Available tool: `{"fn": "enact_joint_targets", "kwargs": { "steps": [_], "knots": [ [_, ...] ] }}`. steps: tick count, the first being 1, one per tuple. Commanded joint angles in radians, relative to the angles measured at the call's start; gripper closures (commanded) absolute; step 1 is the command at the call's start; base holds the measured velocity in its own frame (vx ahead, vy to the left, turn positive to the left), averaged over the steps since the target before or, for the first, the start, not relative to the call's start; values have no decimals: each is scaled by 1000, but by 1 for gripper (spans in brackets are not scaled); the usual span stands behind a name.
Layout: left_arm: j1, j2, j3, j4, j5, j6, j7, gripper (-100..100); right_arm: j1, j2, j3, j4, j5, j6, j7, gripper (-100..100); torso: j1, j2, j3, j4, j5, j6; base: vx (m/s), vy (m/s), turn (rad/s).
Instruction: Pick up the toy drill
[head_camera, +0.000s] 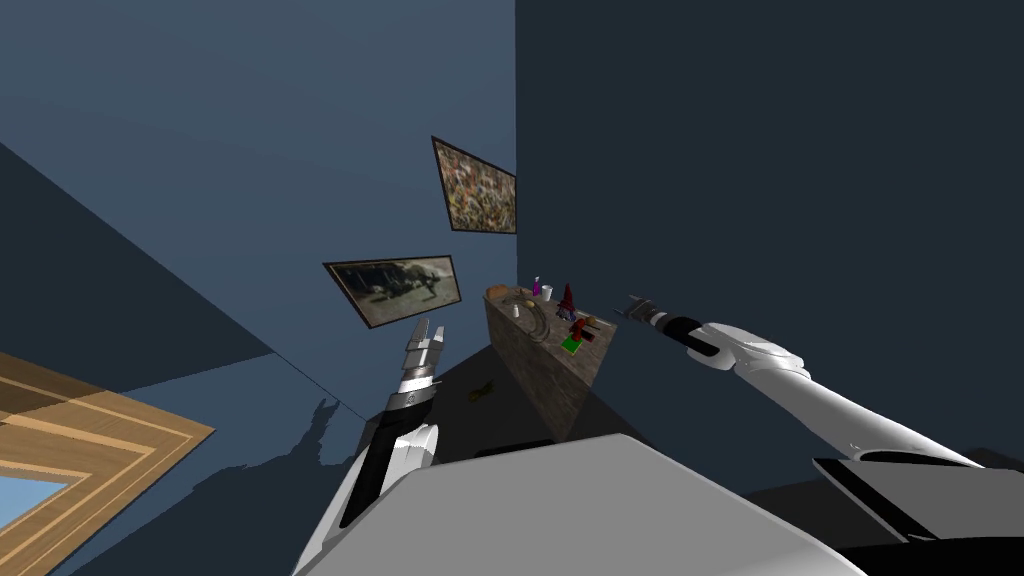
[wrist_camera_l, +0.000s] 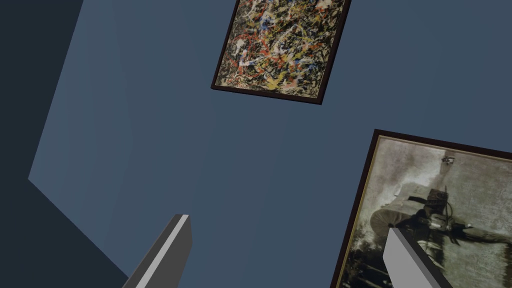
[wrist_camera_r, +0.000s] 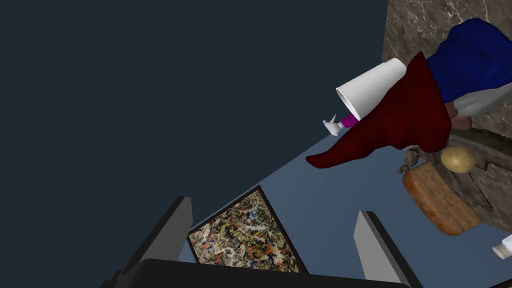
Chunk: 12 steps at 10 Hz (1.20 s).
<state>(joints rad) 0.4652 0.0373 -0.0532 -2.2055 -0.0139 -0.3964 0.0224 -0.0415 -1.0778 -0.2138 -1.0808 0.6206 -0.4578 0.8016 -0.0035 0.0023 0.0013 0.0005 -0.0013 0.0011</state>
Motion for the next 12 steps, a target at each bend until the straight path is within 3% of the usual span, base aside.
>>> {"fn": "enact_joint_targets", "kwargs": {
  "steps": [1,3,7,8,9,12],
  "knots": [
    [0,0,0,0,0,0,0,0,-50,36,-41,20,-9,50,-50,-100,0,0,0,0,0,0,-4,-12,39],
    [0,0,0,0,0,0,0,0,-53,36,-41,20,-9,81,-96,-100,5,-1,-1,0,1,0,0,9,8],
    [0,0,0,0,0,0,0,0,-53,36,-41,20,-9,81,-208,-100,5,-1,0,0,1,0,1,2,-1],
    [0,0,0,0,0,0,0,0,-53,36,-41,20,-9,82,-187,-100,5,-1,0,0,1,0,0,0,0],
    [0,0,0,0,0,0,0,0,-53,36,-41,20,-9,82,-193,100,5,-1,0,0,1,0,0,0,0],
    [0,0,0,0,0,0,0,0,-53,36,-41,20,-9,82,-193,100,5,-1,0,0,1,0,0,0,0]
  ]
}}
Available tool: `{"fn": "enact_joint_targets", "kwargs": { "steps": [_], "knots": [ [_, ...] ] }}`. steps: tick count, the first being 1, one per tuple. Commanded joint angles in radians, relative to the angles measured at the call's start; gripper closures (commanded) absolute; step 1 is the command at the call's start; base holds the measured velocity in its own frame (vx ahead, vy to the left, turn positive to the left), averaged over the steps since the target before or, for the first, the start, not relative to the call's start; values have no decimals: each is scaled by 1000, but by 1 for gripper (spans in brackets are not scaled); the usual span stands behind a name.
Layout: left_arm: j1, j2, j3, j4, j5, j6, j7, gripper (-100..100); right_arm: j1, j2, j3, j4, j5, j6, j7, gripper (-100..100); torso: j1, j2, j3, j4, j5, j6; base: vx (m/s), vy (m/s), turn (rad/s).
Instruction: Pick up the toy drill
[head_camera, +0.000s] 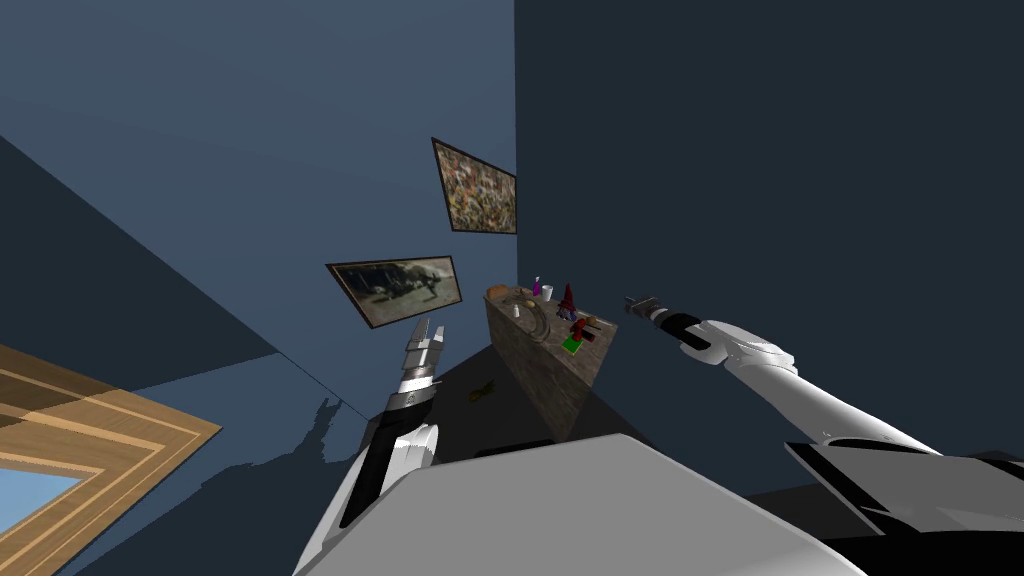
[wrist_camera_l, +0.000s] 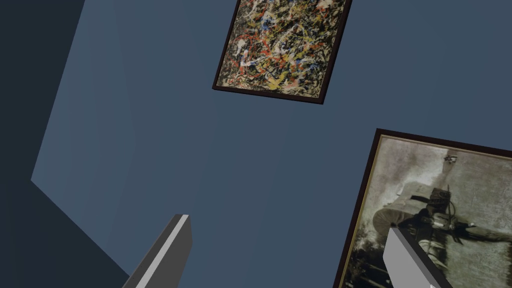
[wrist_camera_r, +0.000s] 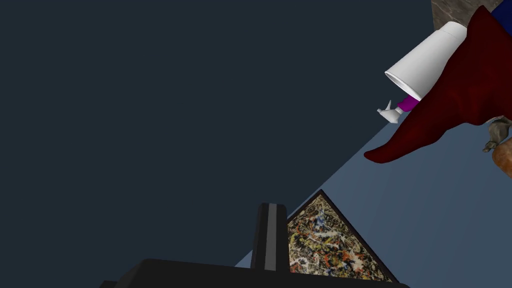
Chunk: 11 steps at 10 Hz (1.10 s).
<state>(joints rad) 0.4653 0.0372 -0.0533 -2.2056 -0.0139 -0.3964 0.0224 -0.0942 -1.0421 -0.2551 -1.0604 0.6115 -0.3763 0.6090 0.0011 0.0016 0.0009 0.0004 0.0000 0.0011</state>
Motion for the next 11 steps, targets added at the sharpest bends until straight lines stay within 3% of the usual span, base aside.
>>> {"fn": "enact_joint_targets", "kwargs": {
  "steps": [1,3,11],
  "knots": [
    [0,0,0,0,0,0,0,0,0,0,0,0,0,0,0,100,0,0,0,0,0,0,0,0,0],
    [0,0,0,0,0,0,0,0,8,-6,2,-6,17,-14,28,-100,0,0,0,0,0,0,-9,6,-26],
    [0,0,0,0,0,0,0,0,71,-56,25,-47,129,-106,192,-100,2,3,2,1,0,0,-39,27,-54]
  ]
}}
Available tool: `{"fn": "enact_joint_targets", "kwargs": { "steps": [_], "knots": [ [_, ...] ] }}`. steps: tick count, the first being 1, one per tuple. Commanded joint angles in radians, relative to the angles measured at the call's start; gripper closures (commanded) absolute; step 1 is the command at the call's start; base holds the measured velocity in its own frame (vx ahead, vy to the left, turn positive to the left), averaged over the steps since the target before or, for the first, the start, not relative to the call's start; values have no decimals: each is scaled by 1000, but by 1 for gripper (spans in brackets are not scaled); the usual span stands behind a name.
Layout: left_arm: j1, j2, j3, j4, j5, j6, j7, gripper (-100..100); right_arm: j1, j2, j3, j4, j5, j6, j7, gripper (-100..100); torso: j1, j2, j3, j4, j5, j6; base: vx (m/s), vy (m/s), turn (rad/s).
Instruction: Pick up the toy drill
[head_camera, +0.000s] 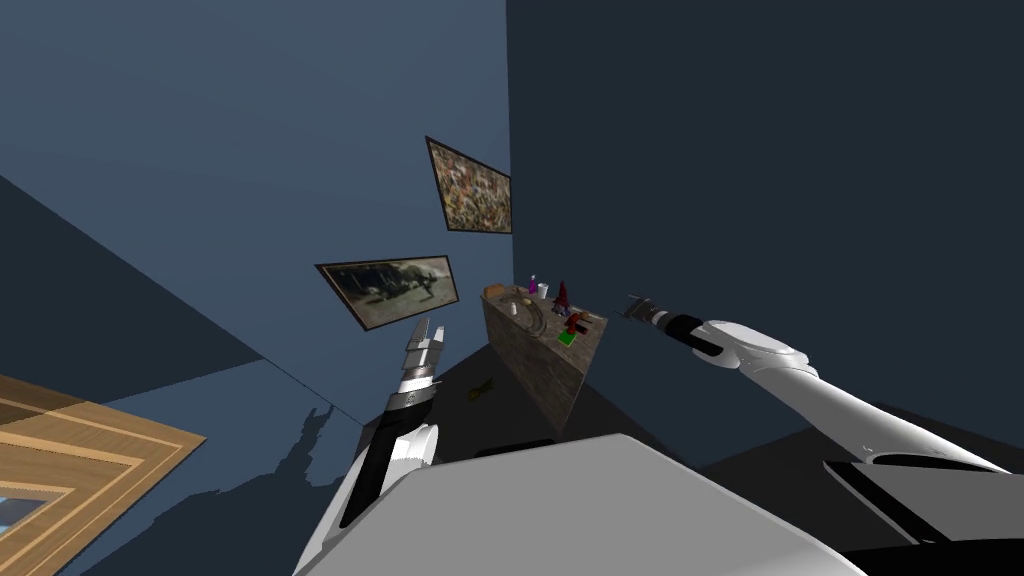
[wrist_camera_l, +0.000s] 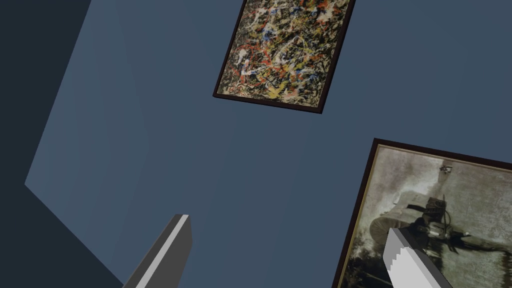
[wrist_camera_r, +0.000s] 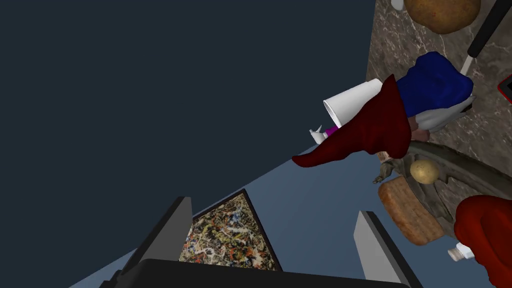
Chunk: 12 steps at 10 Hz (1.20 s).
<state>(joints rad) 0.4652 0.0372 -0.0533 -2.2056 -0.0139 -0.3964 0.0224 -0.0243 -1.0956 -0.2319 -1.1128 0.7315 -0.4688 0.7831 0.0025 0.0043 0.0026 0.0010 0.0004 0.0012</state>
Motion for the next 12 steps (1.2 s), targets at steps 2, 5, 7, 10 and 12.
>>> {"fn": "enact_joint_targets", "kwargs": {
  "steps": [2,5,7,10,12],
  "knots": [
    [0,0,0,0,0,0,0,0,21,-18,12,-7,39,-38,54,-100,0,-1,0,0,0,0,-19,12,-19],
    [0,0,0,0,0,0,0,0,57,-51,39,-39,90,-77,101,-100,0,-3,-2,-1,0,0,4,10,9],
    [0,0,0,0,0,0,0,0,86,-79,73,-79,129,-100,127,-100,-1,-4,-3,-1,0,-1,19,-12,116],
    [0,0,0,0,0,0,0,0,110,-101,107,-120,162,-116,147,-100,-2,-4,-2,-1,0,-1,8,-18,120],
    [0,0,0,0,0,0,0,0,135,-122,145,-165,195,-129,166,-100,-2,-4,-2,-1,-1,-1,1,-23,183]
  ]
}}
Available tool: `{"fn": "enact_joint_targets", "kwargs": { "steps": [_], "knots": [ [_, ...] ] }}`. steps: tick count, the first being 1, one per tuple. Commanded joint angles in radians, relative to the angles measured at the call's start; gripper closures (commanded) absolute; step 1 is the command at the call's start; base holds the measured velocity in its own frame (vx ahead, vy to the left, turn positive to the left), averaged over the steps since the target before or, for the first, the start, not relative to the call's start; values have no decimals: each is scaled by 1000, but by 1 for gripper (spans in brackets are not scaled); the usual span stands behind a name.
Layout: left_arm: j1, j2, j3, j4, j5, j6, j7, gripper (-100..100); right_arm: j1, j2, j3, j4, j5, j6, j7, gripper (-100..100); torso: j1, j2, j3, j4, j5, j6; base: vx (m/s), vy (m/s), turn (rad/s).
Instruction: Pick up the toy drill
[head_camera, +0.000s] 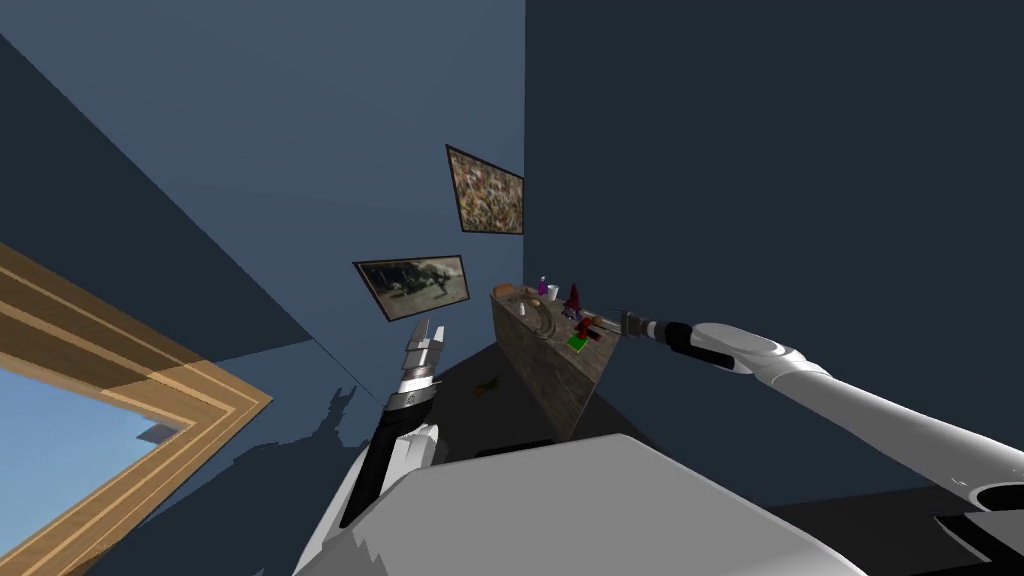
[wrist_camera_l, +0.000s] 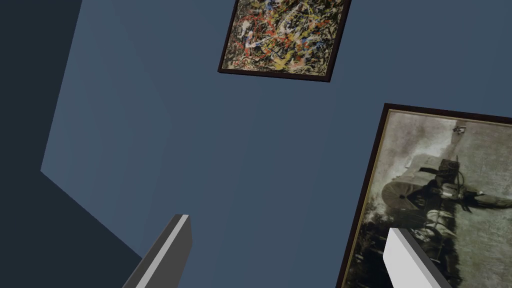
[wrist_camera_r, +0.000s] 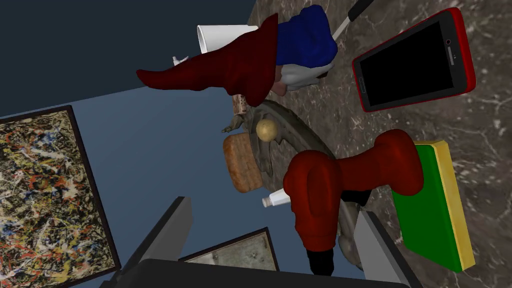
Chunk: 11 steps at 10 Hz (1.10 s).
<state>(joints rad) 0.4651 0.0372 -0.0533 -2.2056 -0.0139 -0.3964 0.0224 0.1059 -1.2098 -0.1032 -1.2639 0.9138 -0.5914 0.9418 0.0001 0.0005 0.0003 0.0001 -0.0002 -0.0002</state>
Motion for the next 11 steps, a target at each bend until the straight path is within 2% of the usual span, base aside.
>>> {"fn": "enact_joint_targets", "kwargs": {
  "steps": [1,7,8,9,10,11],
  "knots": [
    [0,0,0,0,0,0,0,0,13,-15,29,-29,23,-11,12,-100,0,0,0,0,0,0,1,-30,195],
    [0,0,0,0,0,0,0,0,52,-45,100,-116,75,-25,34,-100,1,0,0,0,0,1,9,-16,138],
    [0,0,0,0,0,0,0,0,45,-42,92,-102,69,-26,33,-100,1,-1,-1,0,0,1,10,-7,42],
    [0,0,0,0,0,0,0,0,45,-42,94,-104,70,-26,32,0,1,0,0,0,0,2,0,0,0],
    [0,0,0,0,0,0,0,0,39,-42,96,-71,71,-11,20,-100,1,0,0,0,0,2,-81,-12,356],
    [0,0,0,0,0,0,0,0,33,-42,99,-39,73,4,7,-100,1,4,2,1,0,0,-181,-65,476]
  ]
}}
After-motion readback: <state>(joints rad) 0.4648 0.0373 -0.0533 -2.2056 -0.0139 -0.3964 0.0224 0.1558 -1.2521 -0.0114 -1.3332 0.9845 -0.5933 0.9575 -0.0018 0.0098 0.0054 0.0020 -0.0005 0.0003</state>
